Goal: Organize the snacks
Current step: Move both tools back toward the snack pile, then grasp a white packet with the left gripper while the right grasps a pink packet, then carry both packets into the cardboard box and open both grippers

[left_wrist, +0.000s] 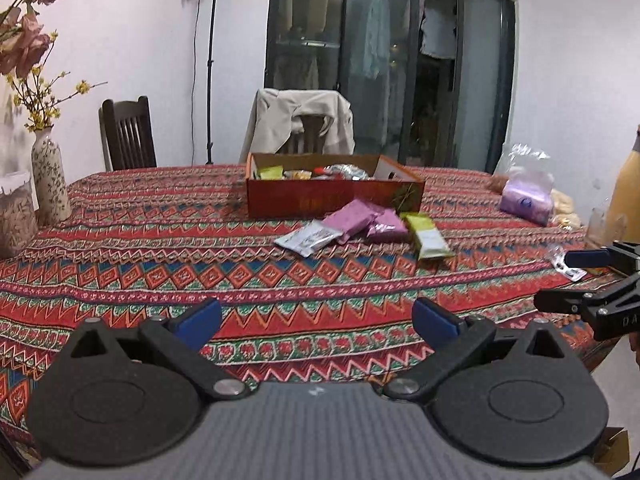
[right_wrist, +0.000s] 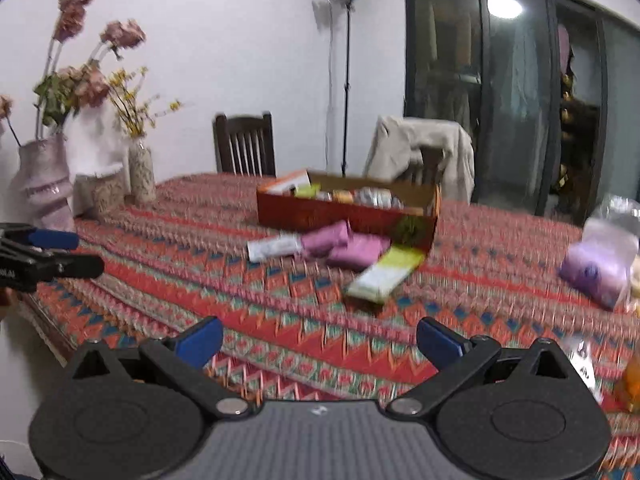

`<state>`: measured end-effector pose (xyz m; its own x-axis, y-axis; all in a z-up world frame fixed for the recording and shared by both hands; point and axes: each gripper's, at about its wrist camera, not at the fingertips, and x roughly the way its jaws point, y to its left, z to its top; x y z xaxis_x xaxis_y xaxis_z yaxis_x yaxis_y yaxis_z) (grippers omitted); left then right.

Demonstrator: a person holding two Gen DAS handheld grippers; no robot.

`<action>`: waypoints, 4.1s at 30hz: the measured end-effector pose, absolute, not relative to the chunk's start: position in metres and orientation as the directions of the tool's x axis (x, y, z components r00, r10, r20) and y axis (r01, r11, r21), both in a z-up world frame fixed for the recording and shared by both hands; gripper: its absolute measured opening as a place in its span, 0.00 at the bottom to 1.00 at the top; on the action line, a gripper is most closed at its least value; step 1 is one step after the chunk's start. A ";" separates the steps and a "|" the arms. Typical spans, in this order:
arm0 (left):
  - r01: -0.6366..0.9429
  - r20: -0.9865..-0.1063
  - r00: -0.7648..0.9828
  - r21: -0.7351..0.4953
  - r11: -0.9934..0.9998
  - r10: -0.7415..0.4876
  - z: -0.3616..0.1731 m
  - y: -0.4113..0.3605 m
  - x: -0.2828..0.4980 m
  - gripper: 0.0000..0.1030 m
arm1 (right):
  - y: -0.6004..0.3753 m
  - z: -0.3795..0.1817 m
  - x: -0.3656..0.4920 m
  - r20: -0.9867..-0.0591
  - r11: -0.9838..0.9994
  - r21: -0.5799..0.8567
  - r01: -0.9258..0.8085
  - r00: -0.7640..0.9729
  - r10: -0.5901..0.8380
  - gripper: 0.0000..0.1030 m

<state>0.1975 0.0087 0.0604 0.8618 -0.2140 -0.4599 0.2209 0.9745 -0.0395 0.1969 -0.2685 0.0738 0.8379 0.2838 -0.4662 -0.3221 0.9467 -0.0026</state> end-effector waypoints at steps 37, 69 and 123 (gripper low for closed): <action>0.448 -0.631 0.686 -0.025 0.894 -0.362 -0.012 -0.011 0.491 0.52 | -0.222 0.044 0.420 -0.556 0.936 0.150 -0.317 0.756 0.345 0.83; 0.143 -0.495 0.843 -0.174 0.974 -0.211 0.030 0.074 0.356 0.49 | -0.129 0.005 0.541 -0.667 0.909 0.098 -0.404 0.652 0.362 0.61; 0.220 -0.629 0.734 -0.136 0.966 -0.256 0.045 -0.048 0.678 0.49 | -0.282 0.079 0.665 -0.596 0.953 0.103 -0.283 0.750 0.287 0.53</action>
